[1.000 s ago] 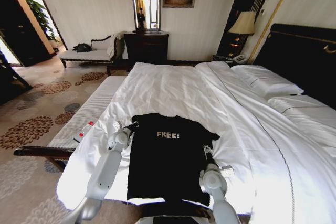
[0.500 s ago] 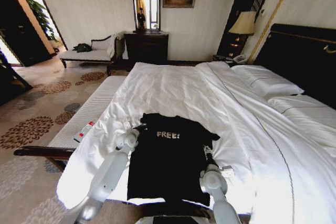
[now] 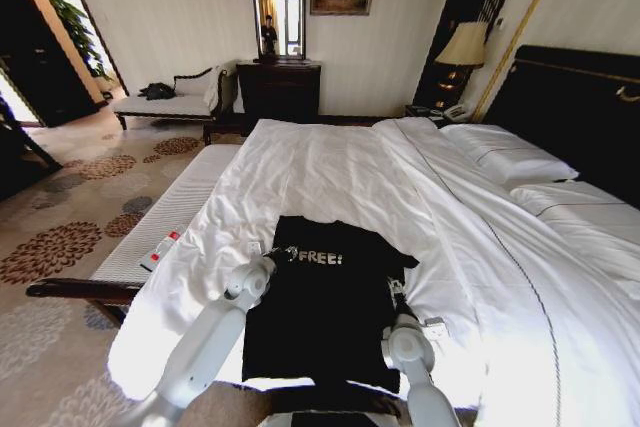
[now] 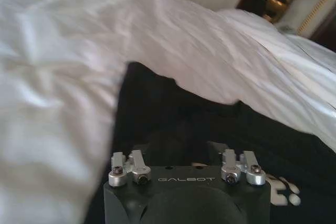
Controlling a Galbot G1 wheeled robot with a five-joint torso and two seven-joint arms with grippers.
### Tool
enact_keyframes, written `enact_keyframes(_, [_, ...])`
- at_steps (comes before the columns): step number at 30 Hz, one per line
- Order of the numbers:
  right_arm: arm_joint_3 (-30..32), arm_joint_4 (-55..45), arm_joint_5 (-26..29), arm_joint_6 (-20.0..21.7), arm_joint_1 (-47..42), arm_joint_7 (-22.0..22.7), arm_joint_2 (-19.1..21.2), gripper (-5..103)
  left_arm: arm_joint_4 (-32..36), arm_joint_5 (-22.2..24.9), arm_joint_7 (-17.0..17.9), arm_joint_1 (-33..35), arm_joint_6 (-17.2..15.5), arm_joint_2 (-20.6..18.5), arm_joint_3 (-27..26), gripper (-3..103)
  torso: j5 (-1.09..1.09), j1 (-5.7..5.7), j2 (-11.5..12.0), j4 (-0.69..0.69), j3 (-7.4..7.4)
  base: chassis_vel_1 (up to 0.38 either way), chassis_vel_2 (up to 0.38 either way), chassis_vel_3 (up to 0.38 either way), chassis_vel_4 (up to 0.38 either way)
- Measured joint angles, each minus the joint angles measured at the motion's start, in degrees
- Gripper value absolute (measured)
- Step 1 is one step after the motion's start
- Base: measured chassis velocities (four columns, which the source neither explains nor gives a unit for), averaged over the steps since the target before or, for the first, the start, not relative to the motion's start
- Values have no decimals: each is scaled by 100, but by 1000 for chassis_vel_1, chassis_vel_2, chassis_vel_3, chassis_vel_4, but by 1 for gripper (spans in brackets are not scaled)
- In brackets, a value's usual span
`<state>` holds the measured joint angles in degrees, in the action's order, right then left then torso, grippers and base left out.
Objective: Fold the clothes on the bed.
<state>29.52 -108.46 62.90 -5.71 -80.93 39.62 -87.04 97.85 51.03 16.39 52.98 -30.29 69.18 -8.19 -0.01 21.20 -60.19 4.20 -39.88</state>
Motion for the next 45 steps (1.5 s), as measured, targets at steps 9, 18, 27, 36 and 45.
enact_keyframes(9, [-46, -1, -32, -2, -27, 6, -17, 100, -57, 495, 130, 153, 7, -7, -629, 94, 0, 0, 0, 1, 0, 0, 0, 0, 0])
enact_keyframes(18, [-53, -48, -54, 0, -91, 22, -39, 100, -293, 541, 153, 100, 15, 177, -577, 100, 1, 0, 0, -1, 0, 0, 0, 0, 0])
enact_keyframes(27, [-23, -31, -54, -2, -115, 21, -41, 100, -140, 543, 174, 100, 19, 253, -335, 100, 1, 0, 1, 0, 0, 0, 0, 0, 0])
enact_keyframes(36, [-50, 49, -79, -5, -43, 30, -92, 100, -322, 484, 170, 29, 59, 265, -308, 92, 0, 0, 1, 2, 0, 0, 0, 0, 0])
enact_keyframes(45, [-59, 80, -81, -5, -30, 32, -81, 100, -458, 421, 149, -62, 139, 340, -352, 60, 0, 0, 1, 0, 0, 0, 0, 0, 0])
